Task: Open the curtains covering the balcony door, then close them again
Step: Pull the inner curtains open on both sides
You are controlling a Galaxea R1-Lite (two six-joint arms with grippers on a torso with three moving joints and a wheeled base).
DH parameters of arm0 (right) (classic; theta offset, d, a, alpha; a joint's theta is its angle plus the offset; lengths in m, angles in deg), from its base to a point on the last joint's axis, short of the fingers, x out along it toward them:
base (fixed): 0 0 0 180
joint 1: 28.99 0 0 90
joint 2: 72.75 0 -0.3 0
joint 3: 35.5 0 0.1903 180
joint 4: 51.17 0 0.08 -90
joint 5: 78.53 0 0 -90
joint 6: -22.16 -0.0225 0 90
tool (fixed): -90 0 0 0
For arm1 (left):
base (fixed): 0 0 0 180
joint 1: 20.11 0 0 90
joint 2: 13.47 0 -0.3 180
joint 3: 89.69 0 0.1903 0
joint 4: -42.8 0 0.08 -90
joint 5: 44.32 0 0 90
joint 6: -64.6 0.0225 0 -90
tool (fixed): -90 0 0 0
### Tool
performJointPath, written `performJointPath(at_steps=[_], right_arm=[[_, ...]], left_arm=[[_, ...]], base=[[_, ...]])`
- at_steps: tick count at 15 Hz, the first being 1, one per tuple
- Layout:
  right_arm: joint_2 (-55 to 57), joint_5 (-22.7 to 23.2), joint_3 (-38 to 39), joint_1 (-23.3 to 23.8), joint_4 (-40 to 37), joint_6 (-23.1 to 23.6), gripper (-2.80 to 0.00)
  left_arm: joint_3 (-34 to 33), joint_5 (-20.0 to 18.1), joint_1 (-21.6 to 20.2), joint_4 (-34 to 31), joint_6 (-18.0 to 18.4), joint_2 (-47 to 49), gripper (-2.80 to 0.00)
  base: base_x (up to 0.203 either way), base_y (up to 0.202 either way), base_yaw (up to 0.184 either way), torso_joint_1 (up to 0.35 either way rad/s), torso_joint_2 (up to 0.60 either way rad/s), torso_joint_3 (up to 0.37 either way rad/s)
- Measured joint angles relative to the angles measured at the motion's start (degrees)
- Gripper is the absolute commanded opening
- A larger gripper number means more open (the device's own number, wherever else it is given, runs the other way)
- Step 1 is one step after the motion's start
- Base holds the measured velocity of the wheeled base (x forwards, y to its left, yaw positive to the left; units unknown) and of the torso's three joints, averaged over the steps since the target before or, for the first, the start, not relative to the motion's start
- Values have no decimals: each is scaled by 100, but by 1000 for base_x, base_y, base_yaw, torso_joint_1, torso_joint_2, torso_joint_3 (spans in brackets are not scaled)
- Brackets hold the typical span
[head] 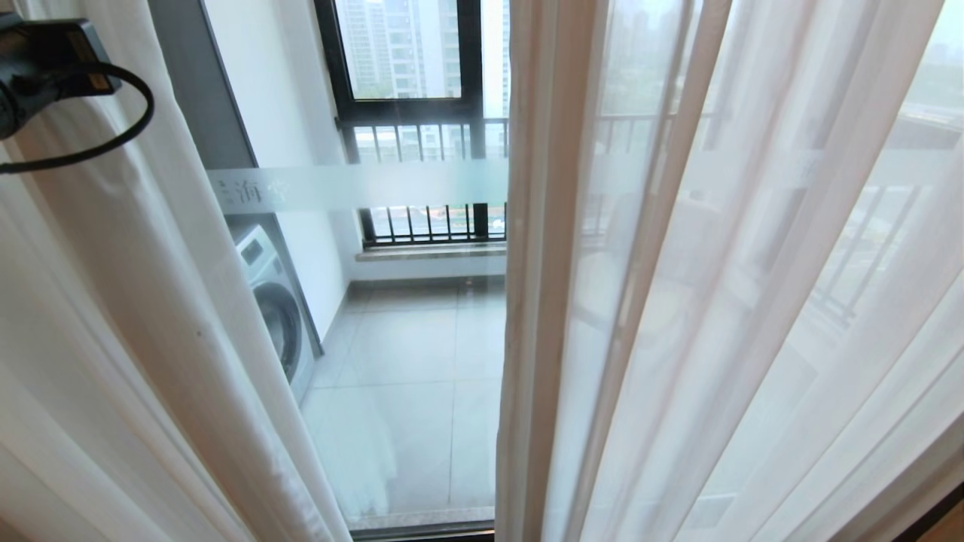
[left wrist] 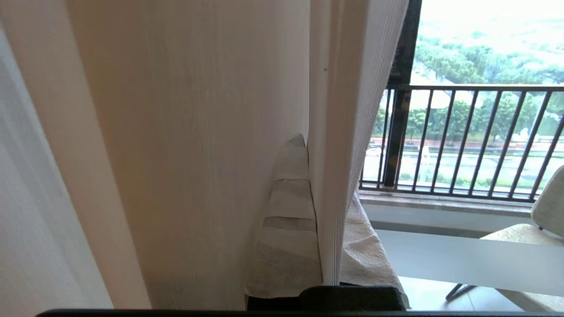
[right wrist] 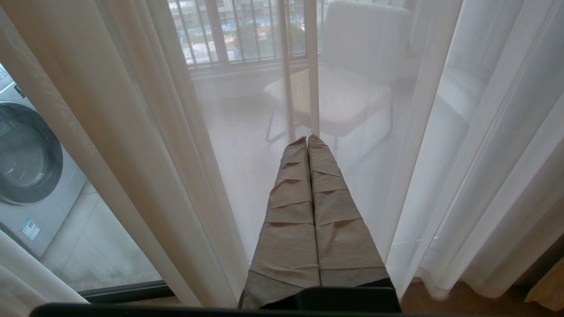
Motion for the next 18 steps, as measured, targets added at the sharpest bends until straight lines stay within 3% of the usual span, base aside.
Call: performJointPath(at_steps=[6,18], right_arm=[[0,-4,0,7,3,4,-280],[0,-1,0,0,1,1,-280]], left_arm=[[-99,1,-135,-5,-74,13,-280],[-94,-11,-904,-1,-85,41,-280]], base=[[0,12,1,-2,0,1],[0,184,0,3,4,3]])
